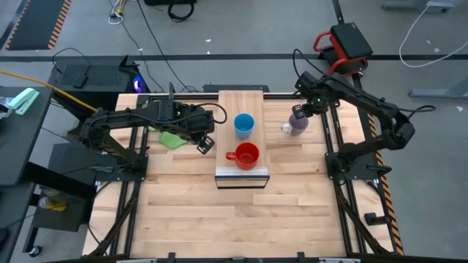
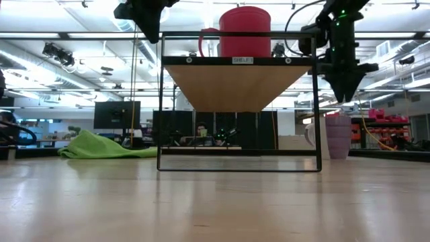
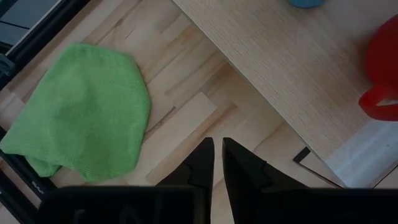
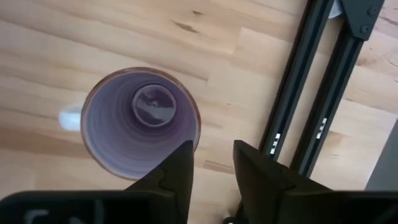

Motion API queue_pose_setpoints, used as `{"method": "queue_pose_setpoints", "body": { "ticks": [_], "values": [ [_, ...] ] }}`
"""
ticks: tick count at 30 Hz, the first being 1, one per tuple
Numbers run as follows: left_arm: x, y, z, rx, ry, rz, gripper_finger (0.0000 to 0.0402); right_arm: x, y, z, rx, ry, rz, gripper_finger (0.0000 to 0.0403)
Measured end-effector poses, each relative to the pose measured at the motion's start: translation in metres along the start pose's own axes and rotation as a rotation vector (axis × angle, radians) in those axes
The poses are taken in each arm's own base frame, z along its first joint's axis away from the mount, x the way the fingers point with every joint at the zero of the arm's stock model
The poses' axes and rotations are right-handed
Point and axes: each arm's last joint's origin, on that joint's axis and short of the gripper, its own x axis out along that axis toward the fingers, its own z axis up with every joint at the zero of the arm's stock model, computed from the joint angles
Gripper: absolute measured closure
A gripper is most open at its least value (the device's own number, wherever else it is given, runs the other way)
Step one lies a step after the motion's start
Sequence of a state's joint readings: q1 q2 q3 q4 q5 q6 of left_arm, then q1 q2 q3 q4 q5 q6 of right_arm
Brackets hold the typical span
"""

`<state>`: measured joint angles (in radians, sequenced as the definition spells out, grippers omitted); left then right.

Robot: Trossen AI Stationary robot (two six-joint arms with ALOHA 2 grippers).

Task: Stack small to large cups/mugs on shelf
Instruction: Put the violet mug on the shelf

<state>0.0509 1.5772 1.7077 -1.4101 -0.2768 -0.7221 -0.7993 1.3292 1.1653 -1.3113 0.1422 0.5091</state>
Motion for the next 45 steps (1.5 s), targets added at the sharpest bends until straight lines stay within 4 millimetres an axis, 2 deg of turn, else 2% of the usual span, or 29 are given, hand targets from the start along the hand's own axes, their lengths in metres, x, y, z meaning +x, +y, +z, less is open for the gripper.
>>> {"method": "queue_pose_setpoints", "body": {
  "ticks": [9,18,22,25,29,32,45],
  "values": [
    [0.0,0.0,0.0,-0.001,0.0,-0.001,0.0356,0.015,0.007,0.011,-0.049,0.035,-0.017,0.0286],
    [0.0,0.0,0.0,-0.001,0.0,-0.001,0.036,0.023,0.011,0.015,-0.097,0.061,-0.024,0.0298],
    [0.0,0.0,0.0,0.0,0.0,-0.001,0.0356,0.029,0.007,0.012,-0.084,0.078,-0.016,0.03],
    [0.0,0.0,0.0,0.0,0.0,-0.001,0.0355,0.041,0.001,0.006,-0.062,0.111,-0.014,0.03],
    [0.0,0.0,0.0,0.0,-0.001,-0.001,0.0358,0.051,-0.002,-0.002,-0.045,0.08,0.032,0.0301],
    [0.0,0.0,0.0,0.008,-0.002,-0.002,0.036,0.053,-0.001,-0.003,-0.025,0.052,0.078,0.0301],
    [0.0,0.0,0.0,0.0,-0.003,-0.003,0.0361,0.057,0.0,0.001,0.039,0.015,0.094,0.0301]
  ]
}}
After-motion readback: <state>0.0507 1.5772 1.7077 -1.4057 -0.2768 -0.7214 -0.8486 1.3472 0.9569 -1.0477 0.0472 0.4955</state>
